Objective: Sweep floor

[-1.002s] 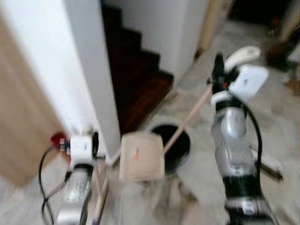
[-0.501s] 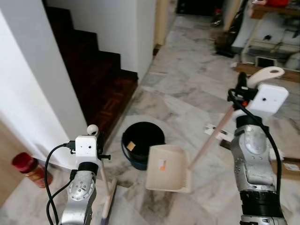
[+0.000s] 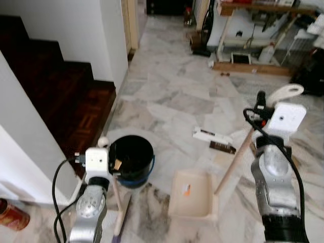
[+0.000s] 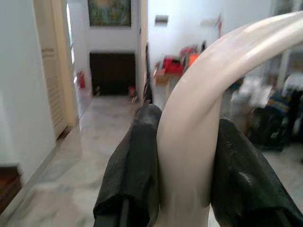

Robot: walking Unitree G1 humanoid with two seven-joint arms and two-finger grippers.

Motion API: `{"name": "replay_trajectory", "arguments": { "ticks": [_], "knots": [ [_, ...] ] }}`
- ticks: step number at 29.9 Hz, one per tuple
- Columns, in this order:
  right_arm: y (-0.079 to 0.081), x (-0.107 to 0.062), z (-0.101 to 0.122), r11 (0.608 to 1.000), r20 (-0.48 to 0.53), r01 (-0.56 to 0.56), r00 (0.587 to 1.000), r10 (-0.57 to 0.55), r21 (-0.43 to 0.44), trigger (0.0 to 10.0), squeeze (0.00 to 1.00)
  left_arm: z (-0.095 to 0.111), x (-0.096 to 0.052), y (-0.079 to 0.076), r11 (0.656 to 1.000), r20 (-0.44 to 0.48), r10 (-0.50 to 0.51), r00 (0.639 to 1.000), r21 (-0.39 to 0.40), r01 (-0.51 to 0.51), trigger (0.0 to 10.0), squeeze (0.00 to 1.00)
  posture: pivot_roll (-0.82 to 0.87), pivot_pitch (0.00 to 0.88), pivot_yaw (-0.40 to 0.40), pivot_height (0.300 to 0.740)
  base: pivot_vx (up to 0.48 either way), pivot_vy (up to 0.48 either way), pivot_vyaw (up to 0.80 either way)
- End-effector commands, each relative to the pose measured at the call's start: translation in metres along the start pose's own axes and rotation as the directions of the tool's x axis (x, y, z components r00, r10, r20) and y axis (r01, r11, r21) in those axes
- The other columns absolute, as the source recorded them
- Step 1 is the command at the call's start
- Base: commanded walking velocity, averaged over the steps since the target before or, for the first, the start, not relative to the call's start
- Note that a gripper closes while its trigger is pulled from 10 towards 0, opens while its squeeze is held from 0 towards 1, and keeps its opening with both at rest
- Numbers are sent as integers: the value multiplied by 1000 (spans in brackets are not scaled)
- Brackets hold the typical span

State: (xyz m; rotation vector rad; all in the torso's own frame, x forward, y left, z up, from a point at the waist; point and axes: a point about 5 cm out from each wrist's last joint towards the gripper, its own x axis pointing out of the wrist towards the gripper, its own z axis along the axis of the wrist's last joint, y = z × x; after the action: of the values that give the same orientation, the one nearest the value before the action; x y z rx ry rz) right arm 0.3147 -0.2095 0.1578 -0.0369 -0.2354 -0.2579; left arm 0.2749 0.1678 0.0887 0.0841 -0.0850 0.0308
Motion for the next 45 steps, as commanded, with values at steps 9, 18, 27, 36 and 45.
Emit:
{"name": "replay_trajectory", "arguments": {
  "ticks": [9, 18, 27, 36, 45],
  "knots": [
    [-16, -37, -86, 998, -304, 23, 952, -41, -63, 10000, 0, -14, 0, 2, 1000, -39, -10, 999, -1, 10, 10000, 0, 32, 0, -7, 740, 0, 0, 0],
    [-11, -25, -69, 997, -166, -37, 986, 24, -73, 10000, 0, -13, 2, 3, 1000, -23, -14, 1000, -26, 13, 10000, 0, 27, 0, -10, 740, 0, 0, 0],
    [-7, -20, -58, 995, -86, -61, 995, 54, -82, 10000, 0, -11, 3, -1, 999, -12, -25, 1000, -39, 24, 10000, 0, 24, 0, -6, 740, 0, 0, 0],
    [-5, -21, -60, 996, -83, -55, 995, 49, -76, 10000, 0, -11, 4, -1, 999, -10, -39, 999, -20, 39, 10000, 0, 23, 0, 2, 740, 0, -33, 0],
    [-5, -17, -60, 997, -93, -46, 995, 41, -55, 10000, 0, -10, 4, -2, 999, -8, -37, 999, -19, 37, 10000, 0, 18, 0, 0, 740, 0, -317, -267]
  ]
}}
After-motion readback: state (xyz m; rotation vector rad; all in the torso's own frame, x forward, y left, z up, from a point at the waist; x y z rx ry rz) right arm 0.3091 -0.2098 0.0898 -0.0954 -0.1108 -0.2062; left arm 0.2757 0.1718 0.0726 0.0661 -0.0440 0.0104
